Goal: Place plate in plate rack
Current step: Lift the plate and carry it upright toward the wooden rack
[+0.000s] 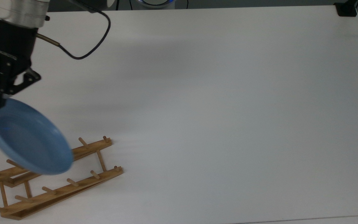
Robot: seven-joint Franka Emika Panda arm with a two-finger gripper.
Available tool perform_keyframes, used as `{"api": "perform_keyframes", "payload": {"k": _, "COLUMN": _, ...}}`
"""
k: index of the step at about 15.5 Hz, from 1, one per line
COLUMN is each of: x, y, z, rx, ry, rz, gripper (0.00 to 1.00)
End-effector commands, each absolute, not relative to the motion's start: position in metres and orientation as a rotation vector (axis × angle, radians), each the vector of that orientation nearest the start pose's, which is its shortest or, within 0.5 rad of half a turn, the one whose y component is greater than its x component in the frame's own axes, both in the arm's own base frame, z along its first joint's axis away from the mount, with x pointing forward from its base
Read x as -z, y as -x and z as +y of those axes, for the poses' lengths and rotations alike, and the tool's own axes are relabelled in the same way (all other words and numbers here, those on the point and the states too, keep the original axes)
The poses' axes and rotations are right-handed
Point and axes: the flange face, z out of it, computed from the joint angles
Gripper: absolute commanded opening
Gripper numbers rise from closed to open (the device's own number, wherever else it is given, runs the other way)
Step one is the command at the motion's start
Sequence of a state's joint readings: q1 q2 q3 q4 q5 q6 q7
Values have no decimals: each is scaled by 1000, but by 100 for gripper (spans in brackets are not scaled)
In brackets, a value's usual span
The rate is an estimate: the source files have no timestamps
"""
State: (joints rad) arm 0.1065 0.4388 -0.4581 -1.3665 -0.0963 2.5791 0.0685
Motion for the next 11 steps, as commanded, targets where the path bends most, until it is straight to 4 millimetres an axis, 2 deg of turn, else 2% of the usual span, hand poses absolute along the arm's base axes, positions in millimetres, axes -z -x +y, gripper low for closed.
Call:
{"api": "perform_keyframes", "payload": {"k": 1, "x": -581, "y": -709, "z": -200, "rx": 1492, "ry": 3204, "rz": 561, "gripper": 0}}
{"api": "perform_keyframes", "payload": {"k": 4, "x": -573, "y": -705, "z": -225, "rx": 1540, "ry": 3233, "rz": 734, "gripper": 0}}
{"api": "perform_keyframes", "payload": {"k": 7, "x": -549, "y": -708, "z": -237, "rx": 1594, "ry": 3275, "rz": 880, "gripper": 0}}
{"api": "perform_keyframes", "payload": {"k": 11, "x": -536, "y": -713, "z": -243, "rx": 1660, "ry": 3334, "rz": 889, "gripper": 0}}
